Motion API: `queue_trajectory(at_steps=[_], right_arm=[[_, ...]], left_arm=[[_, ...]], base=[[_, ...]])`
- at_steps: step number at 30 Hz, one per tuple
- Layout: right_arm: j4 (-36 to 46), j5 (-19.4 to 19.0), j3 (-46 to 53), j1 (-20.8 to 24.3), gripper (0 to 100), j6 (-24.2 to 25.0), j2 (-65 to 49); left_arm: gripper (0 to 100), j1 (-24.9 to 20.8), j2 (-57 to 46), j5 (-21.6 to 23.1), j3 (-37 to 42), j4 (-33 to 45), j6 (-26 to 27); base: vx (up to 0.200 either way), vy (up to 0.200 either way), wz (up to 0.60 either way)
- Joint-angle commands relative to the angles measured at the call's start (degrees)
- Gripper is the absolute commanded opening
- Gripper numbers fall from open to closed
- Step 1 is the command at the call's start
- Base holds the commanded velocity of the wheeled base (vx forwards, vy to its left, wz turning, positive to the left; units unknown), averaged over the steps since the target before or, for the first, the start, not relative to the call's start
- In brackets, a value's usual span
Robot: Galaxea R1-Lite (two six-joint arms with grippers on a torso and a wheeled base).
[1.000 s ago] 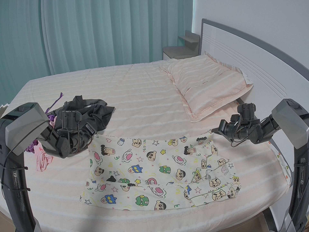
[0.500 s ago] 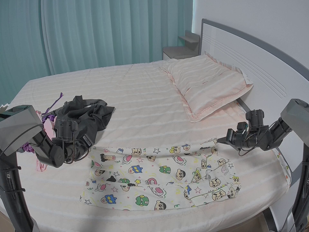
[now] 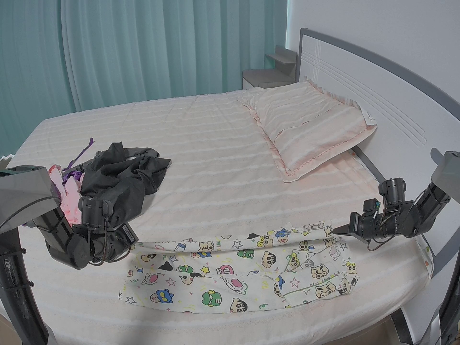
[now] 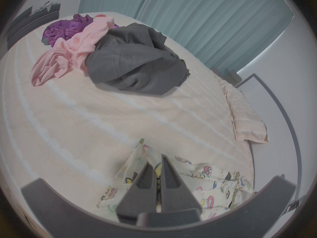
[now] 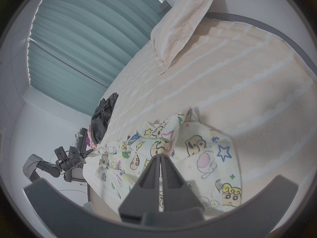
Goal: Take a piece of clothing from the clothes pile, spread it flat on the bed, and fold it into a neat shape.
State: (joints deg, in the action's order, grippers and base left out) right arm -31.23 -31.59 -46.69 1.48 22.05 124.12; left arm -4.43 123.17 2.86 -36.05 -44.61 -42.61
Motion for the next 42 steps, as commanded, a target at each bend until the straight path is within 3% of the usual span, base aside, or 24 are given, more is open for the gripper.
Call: queue_trajectory(at_steps=[1,12,13,19,27,42], right_arm=[[0.1,-0.2,3.6,-1.5,0,-1.8,-1.2],[0.2,0.2,6.5,-0.9,0,-4.1,1.2],[0.1,0.4,6.4,-0.7,100,-4.0,1.6],[-0.1,3.7,5.0,1.3,100,-2.5,4.5],[-7.2,9.2,2.7,6.1,100,7.1,7.4],[-9.9,11.7,2.6,8.2,100,7.3,9.7]], left_arm=[[0,-0.1,0.0,0.7,5.2,-1.3,1.8],[0,-0.1,1.2,1.8,9.6,-3.0,4.2],[0,-0.2,1.4,1.8,9.6,-3.1,4.2],[0,-0.4,3.1,2.1,10.1,-6.8,4.0],[0,-0.4,4.4,2.1,11.0,-10.1,3.9],[0,-0.4,4.7,2.0,10.3,-10.2,3.9]], base=[[0.000,0.000,0.00],[0.000,0.000,0.00],[0.000,0.000,0.00],[0.000,0.000,0.00],[0.000,0.000,0.00],[0.000,0.000,0.00]])
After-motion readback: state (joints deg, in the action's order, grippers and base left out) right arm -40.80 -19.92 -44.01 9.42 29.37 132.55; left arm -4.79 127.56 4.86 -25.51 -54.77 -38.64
